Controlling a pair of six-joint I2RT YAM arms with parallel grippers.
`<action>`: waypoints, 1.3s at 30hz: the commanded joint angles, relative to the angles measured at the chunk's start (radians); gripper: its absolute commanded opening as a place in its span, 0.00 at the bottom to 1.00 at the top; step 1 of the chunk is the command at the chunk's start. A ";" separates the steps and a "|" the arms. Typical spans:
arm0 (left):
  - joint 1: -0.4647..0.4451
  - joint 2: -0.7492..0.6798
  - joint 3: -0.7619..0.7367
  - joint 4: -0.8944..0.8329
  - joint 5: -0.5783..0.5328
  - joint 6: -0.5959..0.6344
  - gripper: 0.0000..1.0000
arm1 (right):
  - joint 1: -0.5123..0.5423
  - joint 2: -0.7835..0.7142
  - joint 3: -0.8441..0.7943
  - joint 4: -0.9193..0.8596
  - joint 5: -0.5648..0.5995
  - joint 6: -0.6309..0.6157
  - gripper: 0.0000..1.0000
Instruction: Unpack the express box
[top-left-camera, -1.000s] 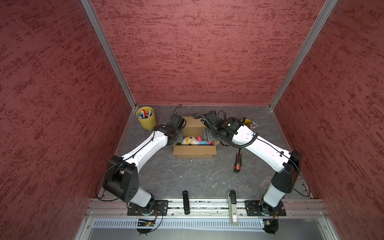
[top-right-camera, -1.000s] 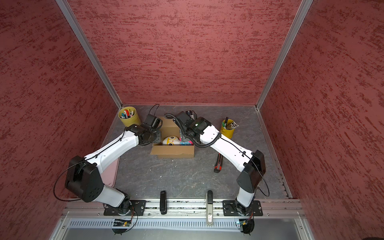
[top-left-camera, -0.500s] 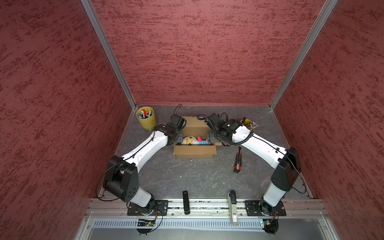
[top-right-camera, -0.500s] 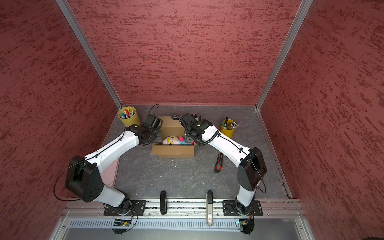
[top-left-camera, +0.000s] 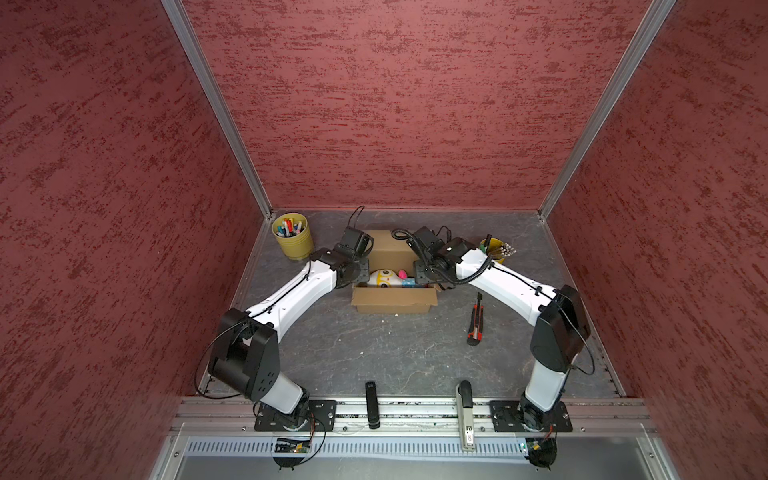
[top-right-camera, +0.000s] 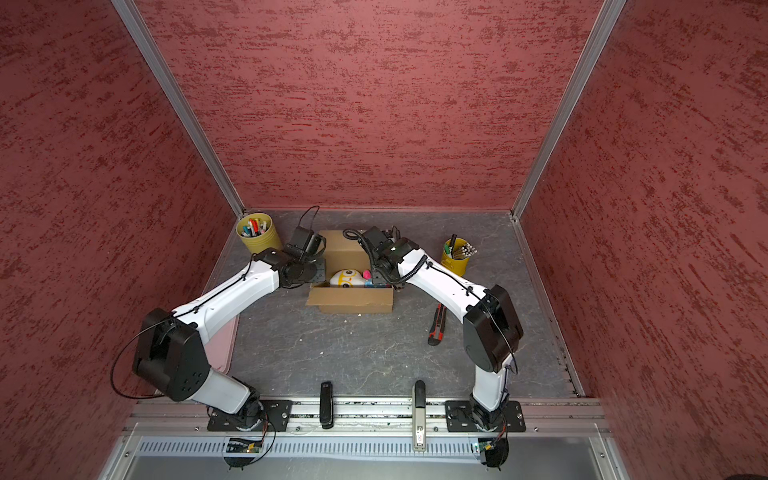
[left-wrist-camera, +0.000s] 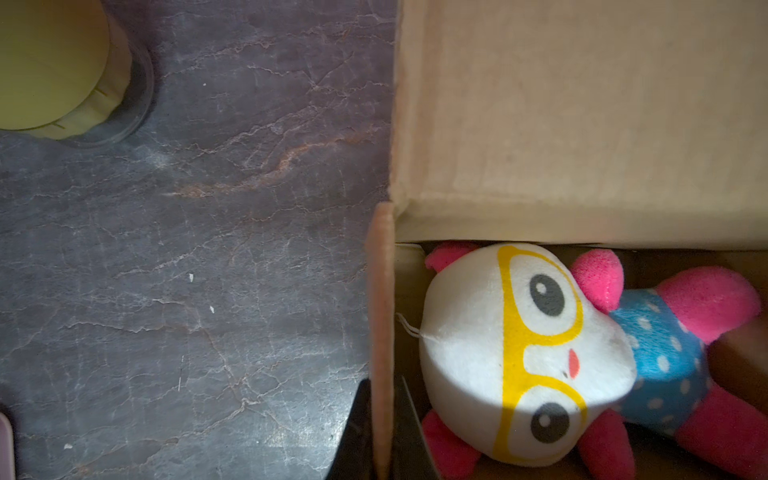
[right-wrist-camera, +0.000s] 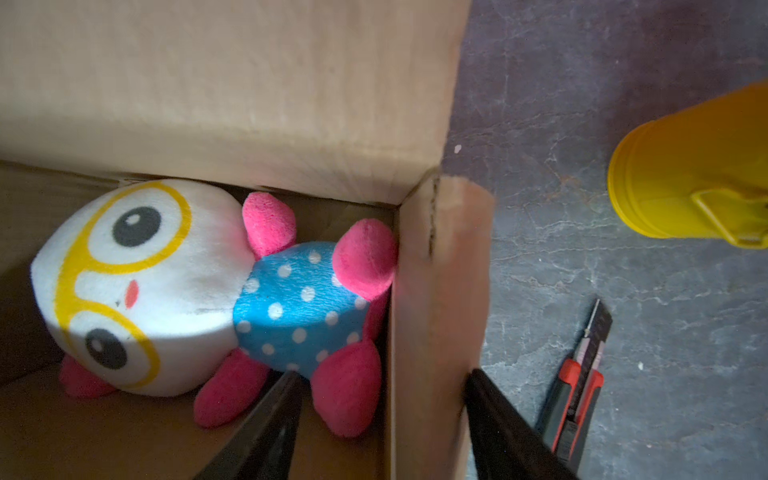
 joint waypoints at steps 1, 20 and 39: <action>-0.010 0.051 -0.011 0.007 0.105 -0.032 0.04 | 0.002 0.012 -0.012 0.056 -0.044 0.018 0.56; -0.023 0.045 -0.002 0.032 0.138 -0.045 0.07 | -0.006 0.020 -0.030 0.070 -0.094 0.028 0.07; 0.012 0.062 0.069 0.047 0.171 0.147 0.07 | -0.006 -0.237 -0.060 -0.043 -0.025 0.011 0.71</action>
